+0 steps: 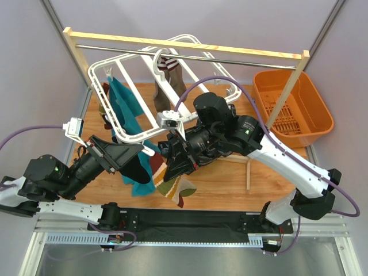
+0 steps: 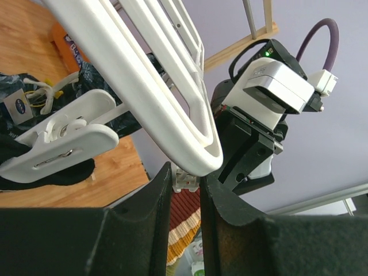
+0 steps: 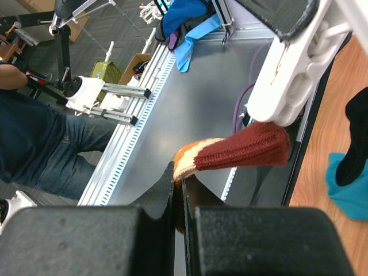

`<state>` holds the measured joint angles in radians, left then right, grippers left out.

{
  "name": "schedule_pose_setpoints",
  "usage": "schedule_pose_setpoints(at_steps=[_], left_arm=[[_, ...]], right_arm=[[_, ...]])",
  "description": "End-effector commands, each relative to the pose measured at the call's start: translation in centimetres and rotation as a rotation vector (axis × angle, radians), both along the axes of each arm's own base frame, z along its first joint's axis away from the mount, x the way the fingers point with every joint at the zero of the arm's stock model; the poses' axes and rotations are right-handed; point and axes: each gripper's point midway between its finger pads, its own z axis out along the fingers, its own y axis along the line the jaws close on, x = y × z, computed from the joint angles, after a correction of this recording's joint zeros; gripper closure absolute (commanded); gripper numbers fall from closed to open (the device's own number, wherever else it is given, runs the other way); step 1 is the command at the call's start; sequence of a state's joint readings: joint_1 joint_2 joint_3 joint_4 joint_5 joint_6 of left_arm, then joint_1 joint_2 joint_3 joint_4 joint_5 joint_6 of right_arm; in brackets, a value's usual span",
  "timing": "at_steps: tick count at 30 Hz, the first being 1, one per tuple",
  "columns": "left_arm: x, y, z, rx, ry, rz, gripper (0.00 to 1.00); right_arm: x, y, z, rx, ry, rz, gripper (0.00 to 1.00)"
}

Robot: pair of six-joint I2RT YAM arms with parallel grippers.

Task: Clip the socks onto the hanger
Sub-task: Clamp the sock onto the hanger.

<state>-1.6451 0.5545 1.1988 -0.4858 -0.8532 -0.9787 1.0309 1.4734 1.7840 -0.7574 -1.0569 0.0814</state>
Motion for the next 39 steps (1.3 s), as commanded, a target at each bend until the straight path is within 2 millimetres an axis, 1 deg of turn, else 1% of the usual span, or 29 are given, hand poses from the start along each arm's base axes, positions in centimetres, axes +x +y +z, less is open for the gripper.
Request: schedule_pose_setpoints(at_steps=[1,6,9,16,18,25,30,39], left_arm=[[-0.2,-0.3,0.7,-0.023,-0.012,-0.014,1.00],[-0.3,-0.2,0.8,-0.028,-0.010,-0.018,1.00],[-0.1,-0.1,0.5,-0.020,-0.008,-0.009,1.00],[0.0,0.1,0.6,-0.026,-0.009,-0.001,1.00],[0.0,0.1,0.5,-0.020,-0.011,-0.002,1.00],[0.0,0.0,0.6,-0.024,-0.009,-0.002,1.00],[-0.1,-0.1,0.7,-0.027,-0.012,-0.006,1.00],[-0.4,-0.3,0.9,-0.041,-0.012,-0.028,1.00]], right_arm=[[0.1,0.5,1.8,0.065,-0.035,0.012,1.00],[0.2,0.7,2.1,0.074,-0.040,0.010,1.00],[-0.2,0.2,2.3,0.075,-0.036,0.023,1.00],[-0.8,-0.4,2.3,0.082,-0.028,0.035,1.00],[-0.9,-0.6,2.0,0.077,-0.022,0.038,1.00],[-1.5,-1.2,2.6,0.098,-0.028,0.047,1.00],[-1.3,-0.8,2.9,0.106,-0.033,0.047,1.00],[-0.7,0.1,2.9,0.115,-0.036,0.040,1.00]])
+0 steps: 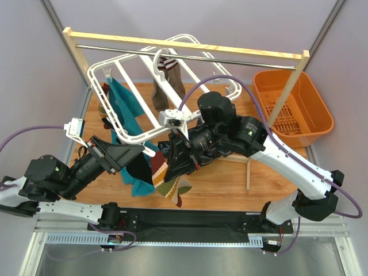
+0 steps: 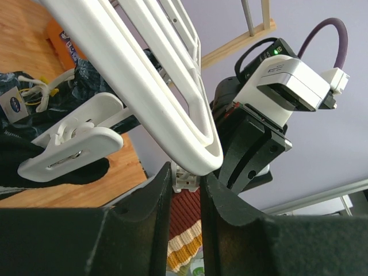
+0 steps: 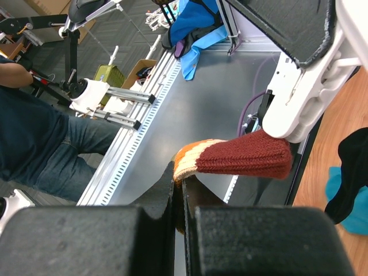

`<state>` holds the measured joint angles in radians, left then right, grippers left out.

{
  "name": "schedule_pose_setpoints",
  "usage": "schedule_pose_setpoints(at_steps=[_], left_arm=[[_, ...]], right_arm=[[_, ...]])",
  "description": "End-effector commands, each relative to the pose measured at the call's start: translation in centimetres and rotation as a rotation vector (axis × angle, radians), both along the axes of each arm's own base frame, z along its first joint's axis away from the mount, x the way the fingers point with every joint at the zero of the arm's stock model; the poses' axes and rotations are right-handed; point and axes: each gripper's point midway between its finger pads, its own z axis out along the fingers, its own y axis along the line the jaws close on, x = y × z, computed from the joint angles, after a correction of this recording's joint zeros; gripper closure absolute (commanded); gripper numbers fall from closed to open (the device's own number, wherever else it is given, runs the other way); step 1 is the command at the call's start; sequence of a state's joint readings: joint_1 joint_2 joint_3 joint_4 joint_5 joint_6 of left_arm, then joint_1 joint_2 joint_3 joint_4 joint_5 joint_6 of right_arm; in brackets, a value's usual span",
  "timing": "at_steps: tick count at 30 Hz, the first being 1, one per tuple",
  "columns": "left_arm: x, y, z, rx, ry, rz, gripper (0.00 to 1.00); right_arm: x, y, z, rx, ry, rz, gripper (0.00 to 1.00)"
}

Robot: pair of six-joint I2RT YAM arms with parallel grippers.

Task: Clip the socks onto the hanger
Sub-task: Clamp the sock onto the hanger.

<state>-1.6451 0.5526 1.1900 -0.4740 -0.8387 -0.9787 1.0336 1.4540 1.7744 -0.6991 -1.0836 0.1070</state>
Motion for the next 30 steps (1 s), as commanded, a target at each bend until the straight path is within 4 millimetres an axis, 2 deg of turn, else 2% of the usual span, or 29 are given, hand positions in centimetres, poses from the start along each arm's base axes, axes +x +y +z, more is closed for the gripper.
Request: schedule_pose_setpoints(at_steps=[1,7,20,30], left_arm=[[-0.2,-0.1,0.9,-0.035,-0.010,-0.014,1.00],[-0.3,-0.2,1.1,-0.041,-0.015,-0.017,1.00],[-0.5,-0.1,1.6,-0.058,-0.020,-0.033,1.00],[-0.3,0.3,1.2,-0.042,-0.017,-0.018,1.00]], right_arm=[[-0.2,0.3,1.8,0.067,-0.030,0.018,1.00],[0.4,0.6,2.0,0.070,-0.036,0.000,1.00],[2.4,1.0,1.1,0.057,-0.016,-0.034,1.00],[2.0,0.6,1.9,0.086,-0.007,-0.011,1.00]])
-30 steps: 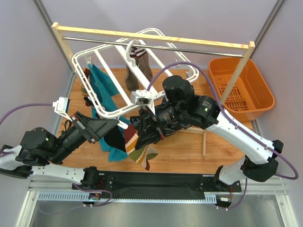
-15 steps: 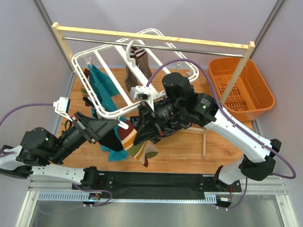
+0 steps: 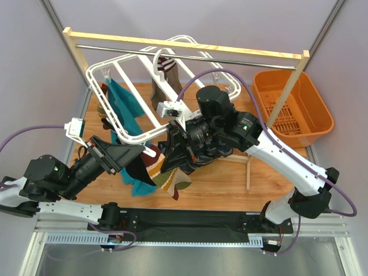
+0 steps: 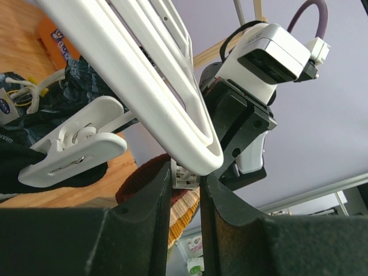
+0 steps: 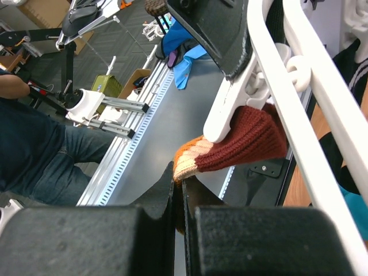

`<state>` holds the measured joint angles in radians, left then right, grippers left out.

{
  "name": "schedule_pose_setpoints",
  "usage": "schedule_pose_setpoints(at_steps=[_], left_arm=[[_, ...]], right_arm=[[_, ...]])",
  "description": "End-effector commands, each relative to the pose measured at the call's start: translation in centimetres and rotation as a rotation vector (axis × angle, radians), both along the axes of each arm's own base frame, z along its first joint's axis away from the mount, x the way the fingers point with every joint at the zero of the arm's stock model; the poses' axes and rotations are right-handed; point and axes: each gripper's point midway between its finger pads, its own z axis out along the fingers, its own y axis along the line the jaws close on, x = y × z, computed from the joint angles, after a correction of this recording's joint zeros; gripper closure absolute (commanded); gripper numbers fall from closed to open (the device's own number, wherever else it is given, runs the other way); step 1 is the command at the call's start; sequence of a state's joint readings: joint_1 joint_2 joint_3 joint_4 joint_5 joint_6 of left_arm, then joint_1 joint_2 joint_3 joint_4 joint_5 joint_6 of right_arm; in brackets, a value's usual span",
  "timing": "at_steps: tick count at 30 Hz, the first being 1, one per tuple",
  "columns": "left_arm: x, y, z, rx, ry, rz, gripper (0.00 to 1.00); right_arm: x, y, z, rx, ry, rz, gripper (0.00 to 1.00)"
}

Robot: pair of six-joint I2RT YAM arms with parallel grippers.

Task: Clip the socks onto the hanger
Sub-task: Clamp the sock onto the hanger.

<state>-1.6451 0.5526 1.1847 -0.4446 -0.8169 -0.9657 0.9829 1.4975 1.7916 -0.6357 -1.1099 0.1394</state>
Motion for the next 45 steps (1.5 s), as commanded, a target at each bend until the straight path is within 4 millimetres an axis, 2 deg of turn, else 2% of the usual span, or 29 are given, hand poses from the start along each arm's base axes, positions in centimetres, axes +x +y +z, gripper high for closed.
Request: schedule_pose_setpoints(at_steps=[1,3,4,6,7,9,10,14,15,16,19,23,24,26,27,28,29,30,34,38,40,41,42,45], left_arm=[[0.2,0.7,0.6,-0.025,0.003,0.012,0.93],[0.4,1.0,0.3,-0.027,0.014,0.019,0.83],[0.5,1.1,0.1,-0.031,0.023,0.027,0.69],[0.6,1.3,-0.1,-0.024,0.029,0.032,0.60],[0.6,1.3,-0.2,-0.025,0.034,0.034,0.50],[0.6,1.3,-0.2,-0.021,0.032,0.035,0.45],[0.6,1.3,-0.1,-0.021,0.032,0.033,0.39],[0.7,1.3,-0.2,-0.007,0.029,0.040,0.29],[0.7,1.4,-0.1,-0.007,0.028,0.040,0.22],[0.7,1.5,-0.3,0.001,0.027,0.042,0.12],[0.7,1.6,-0.9,0.012,0.043,0.041,0.01],[0.5,1.7,-2.0,-0.001,0.073,0.027,0.00],[0.3,2.0,-2.1,-0.015,0.075,0.011,0.00],[0.1,2.1,-2.7,-0.002,0.073,-0.004,0.01],[-0.2,2.2,-2.9,-0.001,0.071,-0.023,0.01],[-0.3,2.4,-3.1,0.008,0.068,-0.032,0.01],[-0.5,2.8,-3.1,0.000,0.066,-0.044,0.01],[-0.9,2.9,-3.1,0.007,0.050,-0.074,0.02],[-1.6,4.0,-3.8,0.024,0.026,-0.122,0.05],[-1.2,7.2,-4.6,0.029,0.021,-0.113,0.12],[-0.5,8.7,-5.4,0.054,0.024,-0.079,0.14],[0.2,10.2,-5.2,0.032,0.035,-0.040,0.14],[0.5,10.8,-6.2,0.070,0.042,-0.020,0.14],[1.7,12.9,-7.1,0.107,0.053,0.052,0.16]], right_arm=[[-0.5,-0.4,1.8,0.071,-0.021,0.023,1.00],[-0.4,-0.4,1.9,0.071,-0.018,0.025,1.00],[-0.5,-0.3,2.0,0.074,-0.020,0.028,1.00],[-0.3,-0.1,1.9,0.069,-0.016,0.028,1.00],[-0.3,-0.1,1.8,0.066,-0.014,0.030,1.00],[-0.3,0.0,1.7,0.064,-0.012,0.031,1.00],[-0.3,0.1,1.8,0.067,-0.013,0.033,1.00],[-0.2,0.1,1.9,0.072,-0.012,0.033,1.00],[-0.2,0.1,1.9,0.073,-0.014,0.034,1.00],[-0.2,0.2,1.7,0.068,-0.010,0.030,1.00],[0.1,0.4,1.1,0.044,0.001,0.015,0.88],[0.7,0.5,-0.4,0.006,-0.004,-0.045,0.42],[0.9,0.5,-1.3,-0.012,-0.003,-0.058,0.33],[1.3,-0.1,-2.1,-0.040,-0.015,-0.114,0.24],[1.3,-0.3,-3.6,-0.078,-0.007,-0.131,0.23],[1.6,-0.5,-4.1,-0.094,-0.013,-0.165,0.21],[1.3,-1.4,-3.6,-0.084,-0.029,-0.188,0.20],[1.9,-1.5,-5.3,-0.124,-0.024,-0.242,0.19],[2.1,-3.4,-6.0,-0.136,-0.030,-0.347,0.16],[3.4,-4.5,-6.9,-0.191,-0.042,-0.484,0.16],[4.1,-5.2,-7.4,-0.208,-0.051,-0.552,0.15],[4.4,-5.4,-7.6,-0.212,-0.054,-0.573,0.15],[4.8,-5.7,-7.5,-0.207,-0.066,-0.609,0.14],[6.1,-6.1,-8.1,-0.234,-0.072,-0.696,0.14]])
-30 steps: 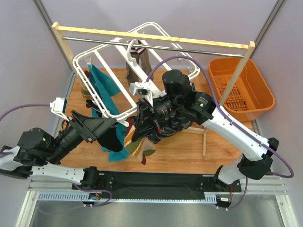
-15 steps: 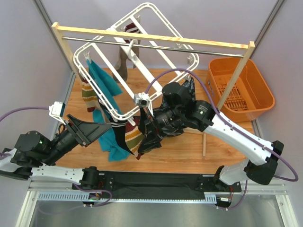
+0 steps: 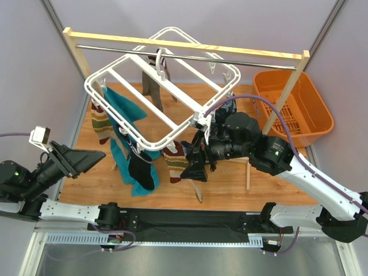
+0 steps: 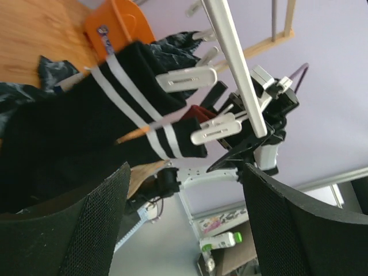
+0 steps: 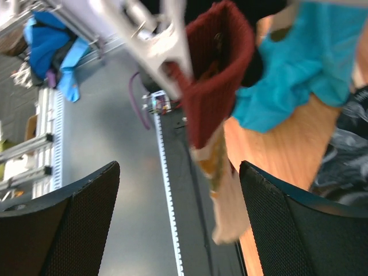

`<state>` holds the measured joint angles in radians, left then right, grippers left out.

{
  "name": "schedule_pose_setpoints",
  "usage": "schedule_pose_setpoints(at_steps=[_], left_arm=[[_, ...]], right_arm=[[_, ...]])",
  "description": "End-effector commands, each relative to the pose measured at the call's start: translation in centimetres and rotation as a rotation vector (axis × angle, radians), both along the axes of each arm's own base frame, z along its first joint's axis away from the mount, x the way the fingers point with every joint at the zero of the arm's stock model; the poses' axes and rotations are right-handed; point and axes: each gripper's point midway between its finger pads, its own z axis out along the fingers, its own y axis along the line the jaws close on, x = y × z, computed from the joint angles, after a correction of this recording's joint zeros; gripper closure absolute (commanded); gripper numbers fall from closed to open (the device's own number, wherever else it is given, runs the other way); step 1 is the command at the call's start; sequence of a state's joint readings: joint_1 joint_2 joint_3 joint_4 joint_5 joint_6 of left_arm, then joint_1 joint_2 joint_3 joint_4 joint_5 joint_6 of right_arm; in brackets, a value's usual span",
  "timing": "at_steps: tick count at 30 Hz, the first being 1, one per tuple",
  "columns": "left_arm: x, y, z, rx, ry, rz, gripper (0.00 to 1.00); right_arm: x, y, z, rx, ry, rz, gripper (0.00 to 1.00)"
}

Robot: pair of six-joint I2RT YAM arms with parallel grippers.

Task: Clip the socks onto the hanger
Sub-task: Clamp the sock onto the hanger.

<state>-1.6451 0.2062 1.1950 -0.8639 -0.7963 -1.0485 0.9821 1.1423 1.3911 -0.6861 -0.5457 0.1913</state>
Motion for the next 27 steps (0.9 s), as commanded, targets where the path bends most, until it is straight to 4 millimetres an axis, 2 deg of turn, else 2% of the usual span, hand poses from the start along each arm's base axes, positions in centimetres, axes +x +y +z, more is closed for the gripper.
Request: schedule_pose_setpoints(at_steps=[1,3,7,11,12,13,15,16,18,19,21,23,24,26,27], left_arm=[[1.6,2.5,-2.3,0.118,0.007,0.099,0.16],[2.5,3.6,-3.4,0.159,0.028,0.162,0.16],[3.4,4.1,-5.1,0.245,0.063,0.248,0.17],[4.3,4.6,-5.6,0.321,0.069,0.332,0.19],[4.4,4.9,-6.0,0.355,0.065,0.345,0.19],[4.4,4.5,-6.1,0.394,0.059,0.354,0.19],[4.6,4.5,-6.1,0.415,0.067,0.373,0.20],[4.6,4.7,-6.8,0.463,0.062,0.382,0.20],[4.5,3.7,-7.5,0.517,0.063,0.392,0.20],[4.4,3.1,-7.8,0.540,0.059,0.393,0.20],[4.3,2.2,-9.0,0.570,0.064,0.395,0.20],[4.2,1.9,-10.0,0.576,0.093,0.403,0.20],[4.0,2.3,-11.1,0.622,0.097,0.400,0.21],[3.9,2.7,-12.7,0.660,0.112,0.402,0.22],[3.9,2.9,-13.1,0.661,0.114,0.400,0.22]], right_arm=[[2.7,-0.8,-1.0,-0.046,-0.021,-0.173,0.14],[4.0,-1.4,-1.5,-0.080,-0.038,-0.258,0.14],[5.8,-3.1,-2.5,-0.123,-0.065,-0.385,0.14],[7.0,-5.2,-3.1,-0.123,-0.057,-0.473,0.14],[6.6,-5.6,-3.4,-0.114,-0.050,-0.463,0.14],[6.9,-6.1,-3.5,-0.104,-0.045,-0.470,0.15],[6.4,-5.6,-3.5,-0.065,-0.044,-0.419,0.17],[6.1,-5.5,-4.2,-0.064,-0.056,-0.387,0.19],[5.5,-4.5,-4.1,-0.011,-0.081,-0.314,0.21],[5.4,-4.4,-4.9,-0.005,-0.089,-0.304,0.21],[6.5,-4.1,-3.9,0.054,-0.150,-0.332,0.20],[7.4,-4.4,-4.1,0.085,-0.186,-0.389,0.15],[8.2,-4.1,-3.0,0.142,-0.224,-0.418,0.13],[8.7,-3.5,-3.5,0.164,-0.226,-0.417,0.12],[9.1,-3.1,-2.8,0.196,-0.240,-0.426,0.13]])
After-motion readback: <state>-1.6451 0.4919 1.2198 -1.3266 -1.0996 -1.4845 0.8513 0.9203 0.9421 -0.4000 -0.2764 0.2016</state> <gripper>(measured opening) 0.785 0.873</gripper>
